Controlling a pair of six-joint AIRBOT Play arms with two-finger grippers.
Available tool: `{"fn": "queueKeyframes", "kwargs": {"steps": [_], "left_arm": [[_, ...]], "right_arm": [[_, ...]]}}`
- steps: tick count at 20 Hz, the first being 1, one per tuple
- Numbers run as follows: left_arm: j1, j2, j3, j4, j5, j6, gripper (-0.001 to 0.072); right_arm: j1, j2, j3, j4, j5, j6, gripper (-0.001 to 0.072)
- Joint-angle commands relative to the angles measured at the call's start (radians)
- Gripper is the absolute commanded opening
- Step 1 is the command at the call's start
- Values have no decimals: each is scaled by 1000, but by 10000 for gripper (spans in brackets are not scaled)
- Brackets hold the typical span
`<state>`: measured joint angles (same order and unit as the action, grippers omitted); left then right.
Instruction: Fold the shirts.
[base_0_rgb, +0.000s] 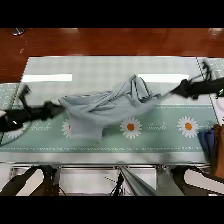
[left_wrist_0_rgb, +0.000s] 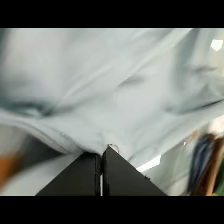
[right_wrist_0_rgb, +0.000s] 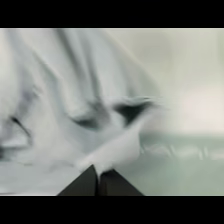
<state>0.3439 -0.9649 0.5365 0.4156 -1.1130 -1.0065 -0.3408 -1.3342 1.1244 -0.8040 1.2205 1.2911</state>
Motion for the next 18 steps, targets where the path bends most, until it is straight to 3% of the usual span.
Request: {"fn": "queueKeyframes", "kwargs": {"steps": [1,3,5,8,14,18], "left_arm": [[0,99,373,-275,77,7,22],[1,135,652,-264,148,5,22],[1,159,906,-143,176,-51,22],[0,216,1182,82,103,-153,22],[1,481,1288,713,27,-377,22],[-7,568,1281,879,-131,-379,22]], "right_arm": [[6,73,452,-12,33,62,21],[6,128,726,-88,33,99,21],[6,212,910,-195,52,126,21],[6,408,953,-279,76,127,21],[6,652,953,-429,168,206,21],[6,727,912,-502,255,248,21]]}}
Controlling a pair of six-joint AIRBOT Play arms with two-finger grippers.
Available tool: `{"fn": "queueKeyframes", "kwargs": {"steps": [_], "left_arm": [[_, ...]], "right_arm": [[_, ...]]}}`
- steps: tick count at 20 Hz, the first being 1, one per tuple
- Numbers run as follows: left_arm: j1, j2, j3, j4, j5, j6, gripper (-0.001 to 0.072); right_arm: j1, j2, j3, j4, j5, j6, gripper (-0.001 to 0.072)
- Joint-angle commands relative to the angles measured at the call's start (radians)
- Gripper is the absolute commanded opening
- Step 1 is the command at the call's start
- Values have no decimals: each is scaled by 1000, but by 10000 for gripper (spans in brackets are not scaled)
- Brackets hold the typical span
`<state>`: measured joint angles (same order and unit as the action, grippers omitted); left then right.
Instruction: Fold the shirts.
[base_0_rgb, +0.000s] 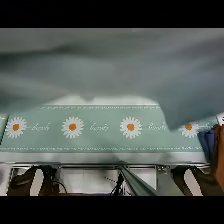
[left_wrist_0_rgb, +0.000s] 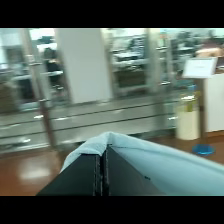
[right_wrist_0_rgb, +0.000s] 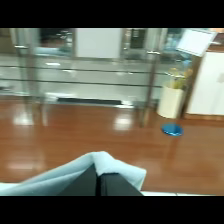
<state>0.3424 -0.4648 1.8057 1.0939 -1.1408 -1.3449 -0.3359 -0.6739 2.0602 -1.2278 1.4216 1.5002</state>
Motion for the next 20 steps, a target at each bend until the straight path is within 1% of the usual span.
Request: {"fn": "queueKeyframes", "kwargs": {"steps": [1,3,6,9,11,13,15,16,17,18,19,20], "left_arm": [[-7,76,-6,201,-106,-40,22],[-23,73,-67,201,-105,-40,22],[-42,43,-246,183,-48,-40,23],[-42,-42,-467,50,-45,-11,22],[-44,-135,-604,-56,-24,40,23],[-69,-247,-707,-100,58,70,23],[-109,-385,-746,-100,156,70,23],[-130,-472,-742,-100,204,69,23],[-153,-550,-735,-100,265,69,23],[-175,-636,-720,-100,328,69,23],[-194,-716,-692,-100,361,68,23],[-207,-802,-650,-100,368,46,23]], "right_arm": [[1,84,-59,-90,56,40,22],[1,107,-158,-100,66,41,21],[1,89,-330,-78,45,36,21],[1,17,-541,24,39,-16,21],[1,-63,-682,108,-10,-74,21],[1,-176,-788,176,-104,-134,21],[9,-328,-819,222,-177,-178,21],[27,-417,-819,236,-245,-185,21],[58,-514,-803,239,-328,-185,21],[87,-618,-757,241,-352,-172,21],[115,-732,-683,253,-338,-166,21],[135,-830,-609,260,-324,-142,21]]}}
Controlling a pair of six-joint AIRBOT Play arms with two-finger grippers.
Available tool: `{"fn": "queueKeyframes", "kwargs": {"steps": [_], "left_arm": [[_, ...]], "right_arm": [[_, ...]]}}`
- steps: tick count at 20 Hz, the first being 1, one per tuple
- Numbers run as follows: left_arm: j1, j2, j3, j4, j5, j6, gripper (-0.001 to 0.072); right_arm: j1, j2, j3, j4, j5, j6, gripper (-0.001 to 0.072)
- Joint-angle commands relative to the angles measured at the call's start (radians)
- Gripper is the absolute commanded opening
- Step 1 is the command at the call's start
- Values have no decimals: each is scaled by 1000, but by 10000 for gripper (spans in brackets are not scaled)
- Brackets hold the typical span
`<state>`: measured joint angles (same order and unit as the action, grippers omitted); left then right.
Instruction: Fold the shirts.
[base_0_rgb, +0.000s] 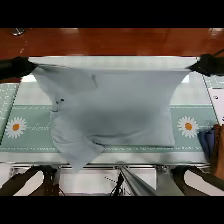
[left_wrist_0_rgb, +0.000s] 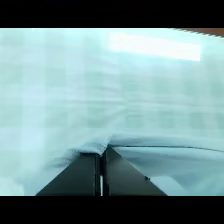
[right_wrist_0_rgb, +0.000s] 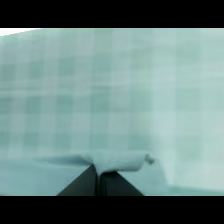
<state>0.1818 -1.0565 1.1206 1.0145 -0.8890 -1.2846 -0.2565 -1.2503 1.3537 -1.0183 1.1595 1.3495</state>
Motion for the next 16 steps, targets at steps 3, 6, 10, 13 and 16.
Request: {"fn": "queueKeyframes", "kwargs": {"steps": [3,6,10,13,16], "left_arm": [[-63,-403,150,-21,77,-170,24],[-70,-476,186,-21,38,-220,24],[-25,-473,235,-21,-109,-168,24],[14,-473,279,-19,-297,-155,24],[12,-490,228,-13,-400,-115,25]], "right_arm": [[82,-481,309,53,-18,134,21],[83,-580,410,56,42,163,21],[32,-571,422,116,124,87,22],[-16,-554,421,143,283,31,22],[0,-554,363,84,390,3,22]]}}
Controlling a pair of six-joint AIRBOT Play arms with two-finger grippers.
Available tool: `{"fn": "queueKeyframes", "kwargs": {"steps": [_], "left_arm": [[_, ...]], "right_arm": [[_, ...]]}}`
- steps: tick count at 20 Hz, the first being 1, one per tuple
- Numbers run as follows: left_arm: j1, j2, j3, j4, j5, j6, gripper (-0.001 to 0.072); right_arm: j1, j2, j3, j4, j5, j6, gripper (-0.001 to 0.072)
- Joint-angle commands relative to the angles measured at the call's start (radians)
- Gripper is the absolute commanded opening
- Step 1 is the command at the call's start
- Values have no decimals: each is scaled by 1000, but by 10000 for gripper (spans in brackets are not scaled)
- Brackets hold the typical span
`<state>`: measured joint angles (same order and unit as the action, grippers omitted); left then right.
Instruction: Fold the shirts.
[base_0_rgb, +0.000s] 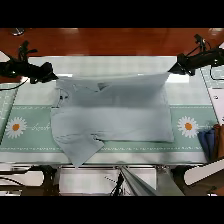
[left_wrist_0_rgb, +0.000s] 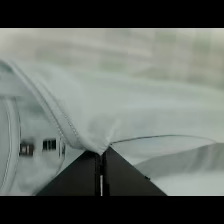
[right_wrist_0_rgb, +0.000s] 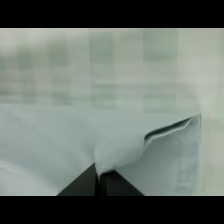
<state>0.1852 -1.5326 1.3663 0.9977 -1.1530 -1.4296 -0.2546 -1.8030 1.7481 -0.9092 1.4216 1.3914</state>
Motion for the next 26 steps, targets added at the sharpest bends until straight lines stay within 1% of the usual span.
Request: {"fn": "queueKeyframes", "kwargs": {"steps": [1,4,7,8,9,10,12,13,14,15,17,18,19,20,21,22,24,26], "left_arm": [[6,-22,-42,4,-146,30,24],[10,-43,-89,40,-201,26,24],[9,-46,-101,41,-231,18,34],[10,-45,-98,42,-246,3,174],[11,-45,-90,46,-280,4,587],[14,-45,-76,68,-322,0,706],[26,-23,-57,163,-414,-14,706],[35,5,-66,223,-433,-15,705],[48,51,-95,269,-433,-13,706],[65,105,-148,281,-415,4,706],[116,225,-327,293,-377,7,705],[147,267,-423,324,-377,5,704],[190,304,-525,347,-382,-11,704],[232,338,-618,322,-368,-31,704],[271,378,-711,249,-317,-21,704],[298,417,-795,164,-250,9,704],[309,473,-913,55,-162,55,704],[304,487,-972,-17,-138,103,704]], "right_arm": [[11,-2,-70,-58,132,-38,22],[36,-2,-179,-145,121,-31,22],[36,-2,-221,-176,114,-12,23],[36,1,-221,-177,114,21,121],[36,6,-221,-177,122,56,465],[34,16,-221,-179,145,58,624],[20,64,-221,-224,169,58,624],[11,101,-221,-274,172,59,624],[-2,146,-224,-336,166,69,624],[-18,199,-249,-369,131,87,624],[-48,341,-393,-345,-20,96,623],[-52,426,-499,-280,-102,67,623],[-50,509,-607,-203,-156,12,623],[-38,594,-724,-129,-206,-17,622],[-21,663,-826,-75,-249,-37,622],[-3,721,-917,-44,-283,-46,622],[25,787,-1033,-34,-305,-43,623],[34,804,-1084,-33,-302,-43,623]]}}
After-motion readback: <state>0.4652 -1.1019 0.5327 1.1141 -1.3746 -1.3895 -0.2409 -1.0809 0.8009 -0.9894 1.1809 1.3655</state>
